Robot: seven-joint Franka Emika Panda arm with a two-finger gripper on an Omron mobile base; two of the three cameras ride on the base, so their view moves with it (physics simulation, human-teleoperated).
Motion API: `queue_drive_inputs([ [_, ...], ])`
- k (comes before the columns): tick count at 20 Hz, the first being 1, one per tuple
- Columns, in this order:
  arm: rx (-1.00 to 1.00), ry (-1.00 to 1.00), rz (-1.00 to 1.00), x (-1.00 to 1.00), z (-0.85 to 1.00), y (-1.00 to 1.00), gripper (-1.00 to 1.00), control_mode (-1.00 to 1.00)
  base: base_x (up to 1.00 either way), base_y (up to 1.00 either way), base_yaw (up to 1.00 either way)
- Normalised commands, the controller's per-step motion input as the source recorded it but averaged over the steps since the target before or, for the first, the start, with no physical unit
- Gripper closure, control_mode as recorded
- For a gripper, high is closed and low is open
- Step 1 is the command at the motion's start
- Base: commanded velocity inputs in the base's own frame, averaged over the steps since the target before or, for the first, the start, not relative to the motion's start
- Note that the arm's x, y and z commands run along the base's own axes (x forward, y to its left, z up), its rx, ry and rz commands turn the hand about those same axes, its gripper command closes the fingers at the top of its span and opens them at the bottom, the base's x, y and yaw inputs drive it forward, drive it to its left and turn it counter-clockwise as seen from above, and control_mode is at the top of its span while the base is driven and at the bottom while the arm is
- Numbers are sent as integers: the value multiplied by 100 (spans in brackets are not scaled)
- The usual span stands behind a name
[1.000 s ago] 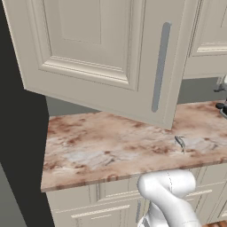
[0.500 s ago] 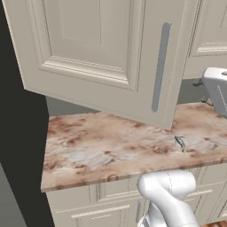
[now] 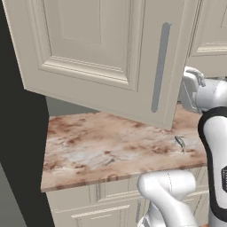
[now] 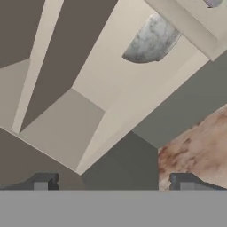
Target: Retrieve the bowl from the cabinet, then place the raw meat into the bowl to avoid contamination.
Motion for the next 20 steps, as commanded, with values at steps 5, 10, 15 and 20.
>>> queue_drive_inputs([
  [5, 7, 13, 11, 48, 0, 46, -100, -100, 0, 0, 0],
  [10, 6, 21, 18, 28, 0, 38, -100, -100, 0, 0, 0],
  [15, 6, 16, 20, 8, -1, 48, -100, -100, 0, 0, 0],
  [20, 7, 10, 20, 0, -11, 63, -100, -100, 0, 0, 0],
])
